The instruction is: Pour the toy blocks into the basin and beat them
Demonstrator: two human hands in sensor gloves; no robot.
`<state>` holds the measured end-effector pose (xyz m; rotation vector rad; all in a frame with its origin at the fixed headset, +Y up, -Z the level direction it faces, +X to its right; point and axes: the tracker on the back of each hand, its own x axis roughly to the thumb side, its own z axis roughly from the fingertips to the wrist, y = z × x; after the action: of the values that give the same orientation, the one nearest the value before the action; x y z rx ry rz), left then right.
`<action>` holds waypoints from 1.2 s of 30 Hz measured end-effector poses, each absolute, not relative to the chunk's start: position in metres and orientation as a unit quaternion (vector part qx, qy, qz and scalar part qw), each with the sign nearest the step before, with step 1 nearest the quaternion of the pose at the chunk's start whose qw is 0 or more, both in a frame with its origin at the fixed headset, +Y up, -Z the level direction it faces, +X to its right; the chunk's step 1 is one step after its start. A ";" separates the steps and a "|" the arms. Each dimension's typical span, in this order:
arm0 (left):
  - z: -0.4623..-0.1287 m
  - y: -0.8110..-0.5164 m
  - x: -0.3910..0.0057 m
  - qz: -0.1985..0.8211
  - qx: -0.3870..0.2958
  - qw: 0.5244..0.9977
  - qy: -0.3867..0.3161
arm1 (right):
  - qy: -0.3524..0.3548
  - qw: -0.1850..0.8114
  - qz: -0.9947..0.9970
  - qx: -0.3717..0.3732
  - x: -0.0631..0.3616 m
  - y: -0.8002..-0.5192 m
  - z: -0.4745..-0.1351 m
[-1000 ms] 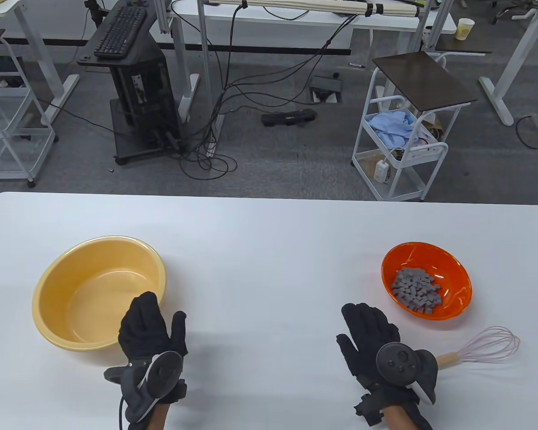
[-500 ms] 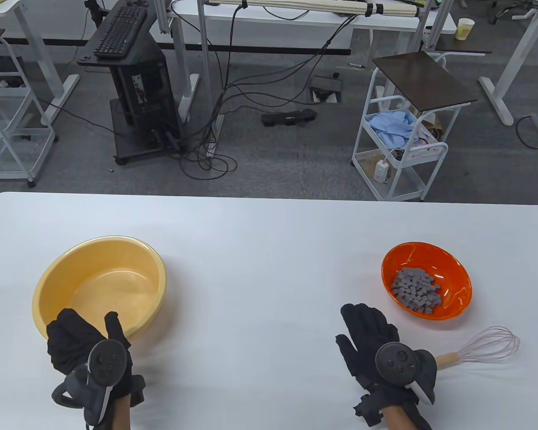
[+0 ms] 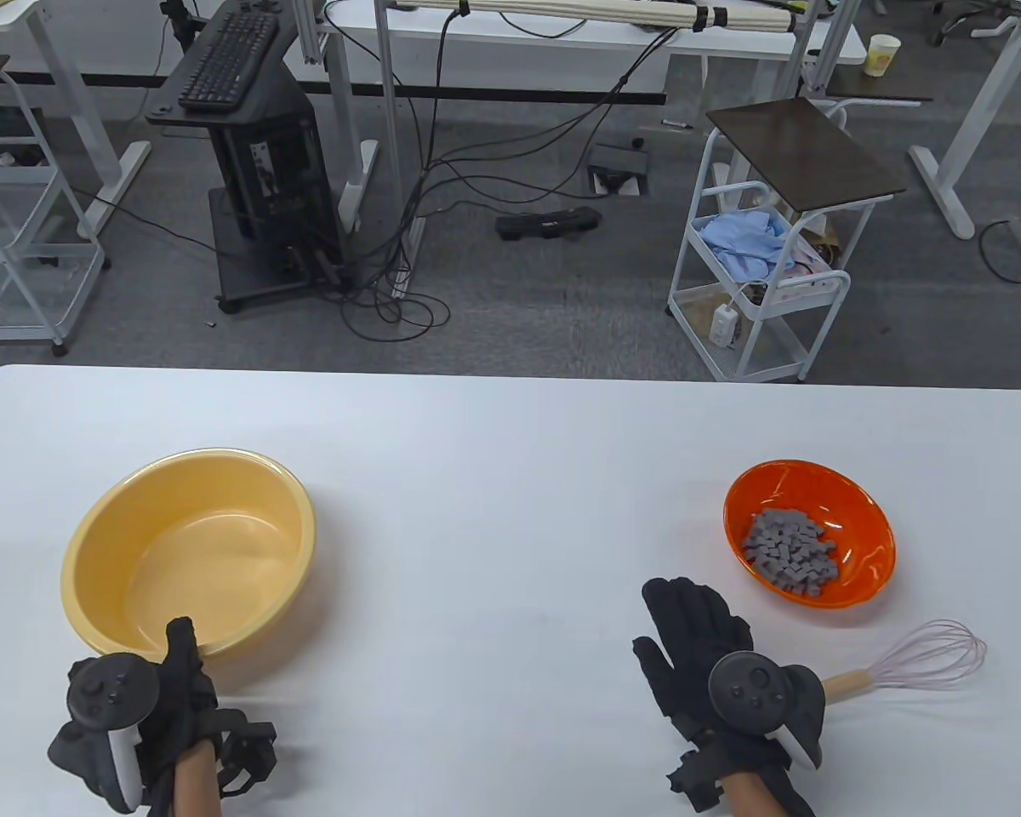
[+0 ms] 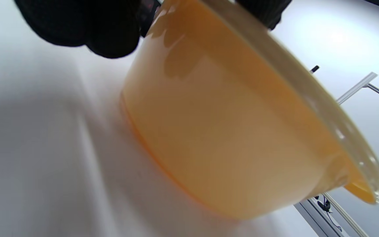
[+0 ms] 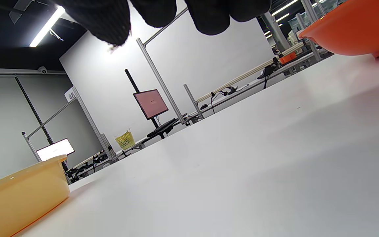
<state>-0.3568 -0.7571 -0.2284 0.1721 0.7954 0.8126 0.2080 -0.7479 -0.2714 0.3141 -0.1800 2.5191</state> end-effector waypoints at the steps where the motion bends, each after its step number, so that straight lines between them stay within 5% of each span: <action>1: -0.228 -0.760 -0.358 0.402 0.082 0.832 0.372 | -0.067 0.294 0.946 0.118 0.208 -0.748 -0.271; 14: -0.222 -0.779 -0.364 0.575 0.162 0.714 0.364 | -0.066 0.297 0.945 0.117 0.208 -0.749 -0.271; 26: -0.232 -0.777 -0.338 0.635 0.208 0.683 0.295 | -0.066 0.301 0.945 0.112 0.211 -0.748 -0.272; 36: -0.247 -0.764 -0.298 0.656 0.188 0.711 0.170 | -0.073 0.308 0.944 0.098 0.220 -0.746 -0.273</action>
<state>-0.2978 -0.7643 -0.2473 0.4161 0.3765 1.4547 0.2203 -0.7457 -0.2727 0.2591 -0.1921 2.4949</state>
